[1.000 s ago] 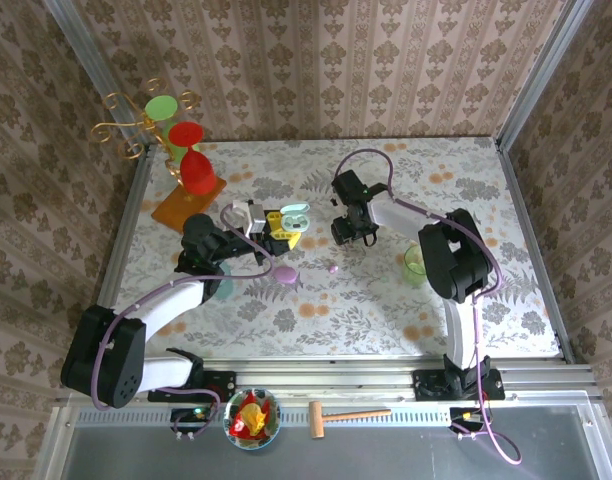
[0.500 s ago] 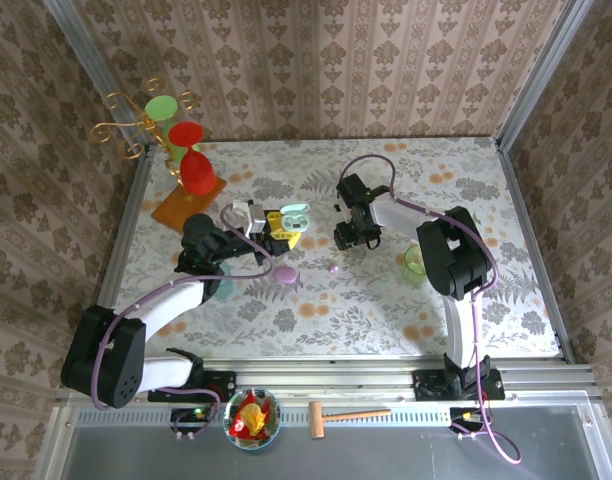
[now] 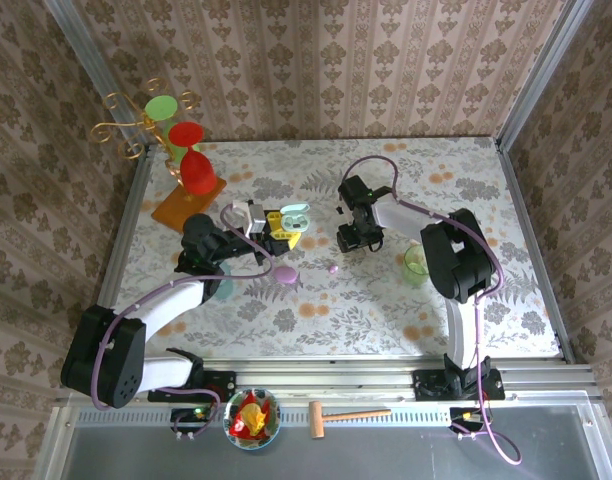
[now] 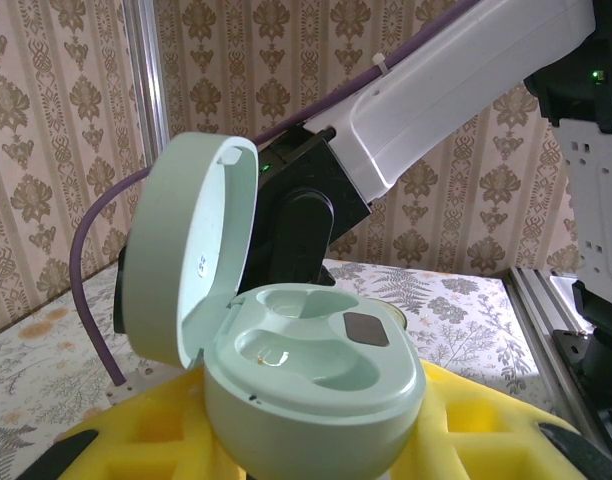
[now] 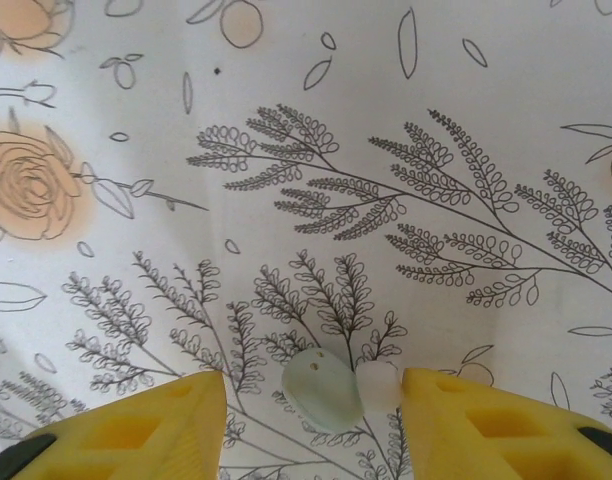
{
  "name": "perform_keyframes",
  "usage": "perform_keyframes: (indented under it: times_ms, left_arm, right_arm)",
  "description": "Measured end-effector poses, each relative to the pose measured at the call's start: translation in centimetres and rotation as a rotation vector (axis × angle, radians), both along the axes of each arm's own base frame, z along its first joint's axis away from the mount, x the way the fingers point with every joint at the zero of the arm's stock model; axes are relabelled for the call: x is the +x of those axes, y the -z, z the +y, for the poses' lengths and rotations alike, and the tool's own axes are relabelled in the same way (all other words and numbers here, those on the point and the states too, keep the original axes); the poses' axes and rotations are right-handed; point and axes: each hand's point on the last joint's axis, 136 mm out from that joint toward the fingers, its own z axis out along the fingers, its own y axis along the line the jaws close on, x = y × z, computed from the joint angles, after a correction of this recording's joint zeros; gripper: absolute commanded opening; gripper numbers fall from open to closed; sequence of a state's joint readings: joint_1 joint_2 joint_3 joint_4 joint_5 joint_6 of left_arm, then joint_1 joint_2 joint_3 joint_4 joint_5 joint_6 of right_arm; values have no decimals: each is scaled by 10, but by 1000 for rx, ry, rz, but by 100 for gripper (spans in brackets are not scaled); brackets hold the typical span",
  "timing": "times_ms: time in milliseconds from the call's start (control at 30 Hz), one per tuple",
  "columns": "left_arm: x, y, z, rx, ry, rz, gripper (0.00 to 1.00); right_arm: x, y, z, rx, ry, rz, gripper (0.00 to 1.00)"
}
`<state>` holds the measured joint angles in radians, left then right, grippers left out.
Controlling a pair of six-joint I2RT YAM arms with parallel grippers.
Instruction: Insert the wireless bluetooth earbuds into the charging case
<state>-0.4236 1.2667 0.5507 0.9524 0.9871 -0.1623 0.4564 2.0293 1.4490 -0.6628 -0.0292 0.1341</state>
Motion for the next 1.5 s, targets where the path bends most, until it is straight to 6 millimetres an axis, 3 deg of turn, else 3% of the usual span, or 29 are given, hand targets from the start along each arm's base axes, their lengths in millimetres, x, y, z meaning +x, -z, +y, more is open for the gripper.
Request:
perform_keyframes:
  times_ms: [367, 467, 667, 933, 1133, 1500]
  left_arm:
    - [2, 0, 2, 0, -6, 0, 31]
    - [2, 0, 2, 0, -6, 0, 31]
    - [2, 0, 2, 0, -7, 0, 31]
    - [2, 0, 2, 1, -7, 1, 31]
    - [2, 0, 2, 1, -6, 1, 31]
    - [-1, -5, 3, -5, -7, -12, 31]
  right_arm:
    - [-2, -13, 2, -22, -115, -35, 53]
    - [7, -14, 5, -39, -160, -42, 53]
    - [19, 0, 13, -44, -195, -21, 52]
    - [11, 8, 11, -47, -196, 11, 49]
    - [-7, 9, 2, -58, -193, 43, 49]
    - [-3, 6, -4, -127, -119, 5, 50]
